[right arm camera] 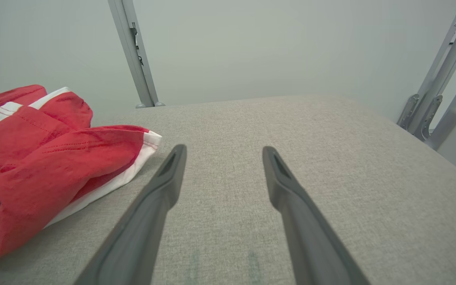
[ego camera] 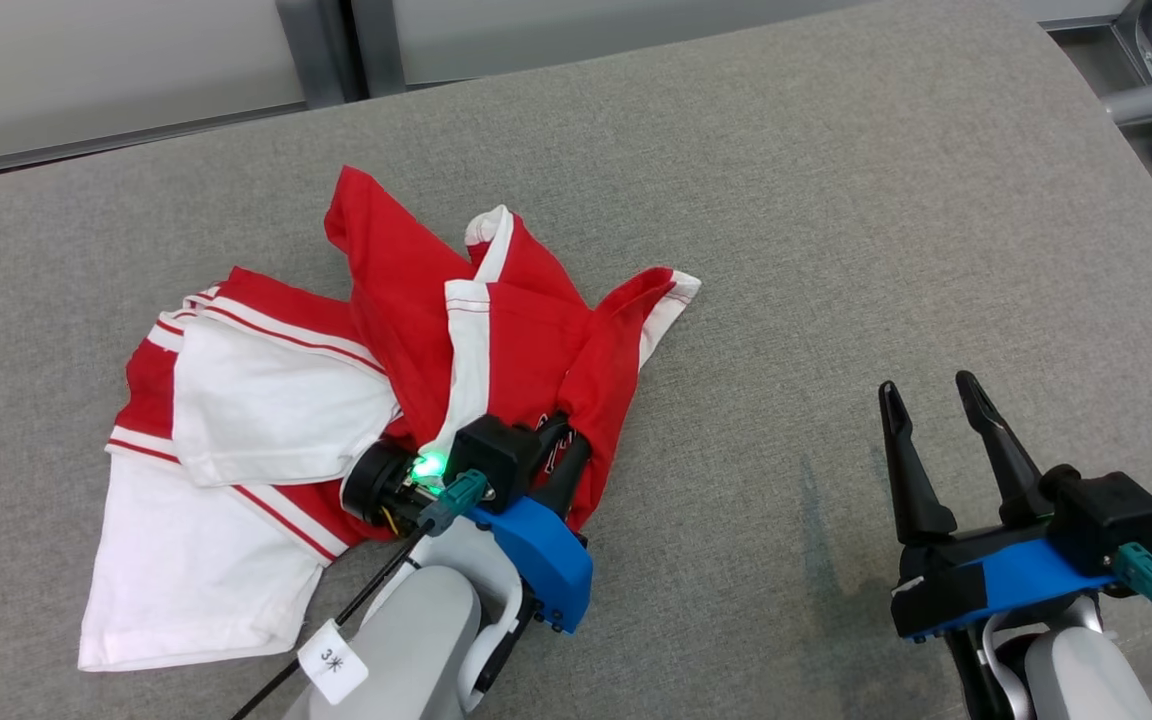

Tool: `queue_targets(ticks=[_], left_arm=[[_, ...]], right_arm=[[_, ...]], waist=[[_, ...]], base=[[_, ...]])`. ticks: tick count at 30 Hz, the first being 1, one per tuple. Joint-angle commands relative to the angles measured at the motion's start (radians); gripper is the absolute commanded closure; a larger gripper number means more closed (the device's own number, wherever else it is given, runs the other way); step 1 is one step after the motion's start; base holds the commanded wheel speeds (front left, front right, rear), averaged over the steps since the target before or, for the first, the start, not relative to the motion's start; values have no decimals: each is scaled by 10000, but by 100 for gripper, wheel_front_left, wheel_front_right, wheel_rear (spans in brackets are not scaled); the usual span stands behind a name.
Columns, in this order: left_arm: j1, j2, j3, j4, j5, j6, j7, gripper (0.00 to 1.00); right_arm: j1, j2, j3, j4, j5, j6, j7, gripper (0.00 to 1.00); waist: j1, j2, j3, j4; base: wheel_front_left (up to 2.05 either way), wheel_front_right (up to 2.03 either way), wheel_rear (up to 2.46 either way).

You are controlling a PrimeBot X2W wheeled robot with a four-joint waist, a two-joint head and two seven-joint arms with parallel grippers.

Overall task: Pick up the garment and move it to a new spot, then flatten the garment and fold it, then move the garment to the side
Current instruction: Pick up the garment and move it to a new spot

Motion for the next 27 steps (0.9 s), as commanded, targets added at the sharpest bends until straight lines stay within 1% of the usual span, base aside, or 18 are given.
queue_targets(ticks=[1,3,7,10,13,14,15,16,21,25,27], left_arm=[[-261,-40,-225,111,1,-69,-282,0],[-333,-45,-393,122,13,-56,-607,0],[-349,-40,-493,-142,23,242,-1251,0],[-186,-21,-290,-512,-44,560,-1527,0],[27,204,99,-855,-99,935,-1654,0],[27,204,99,-855,-99,935,-1654,0],[228,412,459,-1064,-211,1208,-1729,0],[228,412,459,-1064,-211,1208,-1729,0],[876,1039,1486,-1399,-526,1829,-1770,0],[1506,1605,2203,-1509,-797,2128,-1794,0],[1803,1839,2491,-1572,-917,2209,-1800,0]], right_arm=[[-176,40,-31,94,22,1,-123,0],[-160,49,-68,170,-18,1,-154,0],[-156,53,-131,241,-125,1,-189,0],[-46,55,-166,213,-204,1,-110,0],[90,37,-208,141,-296,1,-5,0],[90,37,-208,141,-296,1,-5,0],[166,-7,-229,68,-357,1,104,0],[166,-7,-229,68,-357,1,104,0],[449,-92,-314,-155,-409,1,331,0],[644,-108,-294,-304,-394,1,513,0],[745,-97,-293,-365,-392,1,608,0]], waist=[[-1,-1,-11,5],[-1,-1,-94,84],[-1,-1,-421,384],[-1,-1,-728,737],[-1,-1,-1024,1154],[-1,-1,-1024,1154],[-1,-1,-1204,1432],[-1,-1,-1204,1432],[-1,-1,-1599,2091],[-1,-1,-1861,2430],[-1,-1,-1983,2538]], base=[[0,0,0],[0,0,0],[0,0,0],[0,0,0],[0,0,0],[0,0,0],[0,0,0],[0,0,0],[0,0,0],[0,0,0],[0,0,0]])
